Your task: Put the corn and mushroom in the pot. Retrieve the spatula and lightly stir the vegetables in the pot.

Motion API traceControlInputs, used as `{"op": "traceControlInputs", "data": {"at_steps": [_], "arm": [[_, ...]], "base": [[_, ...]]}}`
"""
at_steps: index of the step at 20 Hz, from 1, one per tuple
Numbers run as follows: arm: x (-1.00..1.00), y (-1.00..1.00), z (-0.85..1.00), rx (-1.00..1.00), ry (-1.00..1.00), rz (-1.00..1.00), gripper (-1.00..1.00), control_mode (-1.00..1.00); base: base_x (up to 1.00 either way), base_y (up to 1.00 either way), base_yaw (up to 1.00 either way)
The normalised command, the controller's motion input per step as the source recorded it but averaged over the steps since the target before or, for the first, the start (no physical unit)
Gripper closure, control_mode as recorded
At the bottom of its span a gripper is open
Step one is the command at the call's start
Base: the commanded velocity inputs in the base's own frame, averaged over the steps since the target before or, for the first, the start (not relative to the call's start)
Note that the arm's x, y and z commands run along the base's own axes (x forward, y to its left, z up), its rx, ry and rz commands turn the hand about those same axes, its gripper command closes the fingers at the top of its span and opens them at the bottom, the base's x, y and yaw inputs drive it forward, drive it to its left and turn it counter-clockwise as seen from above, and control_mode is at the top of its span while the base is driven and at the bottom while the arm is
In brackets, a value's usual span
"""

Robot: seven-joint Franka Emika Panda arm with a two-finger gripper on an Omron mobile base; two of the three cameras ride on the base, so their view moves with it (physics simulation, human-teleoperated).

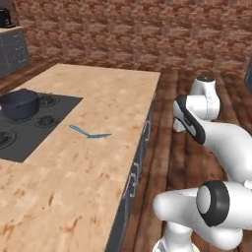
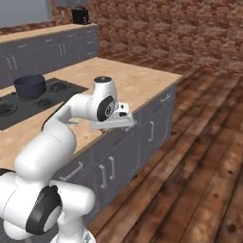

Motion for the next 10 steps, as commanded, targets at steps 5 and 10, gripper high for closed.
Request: {"op": "traceControlInputs", "data": {"at_steps": [5,10], "arm": [[0.00,0.00,0.00,0.00,0.00,0.00,-1.00,1.00],[0.00,0.00,0.00,0.00,0.00,0.00,-1.00,1.00]], "base": [[0.60,-0.28,0.44],[0.55,-0.25,0.51]]}}
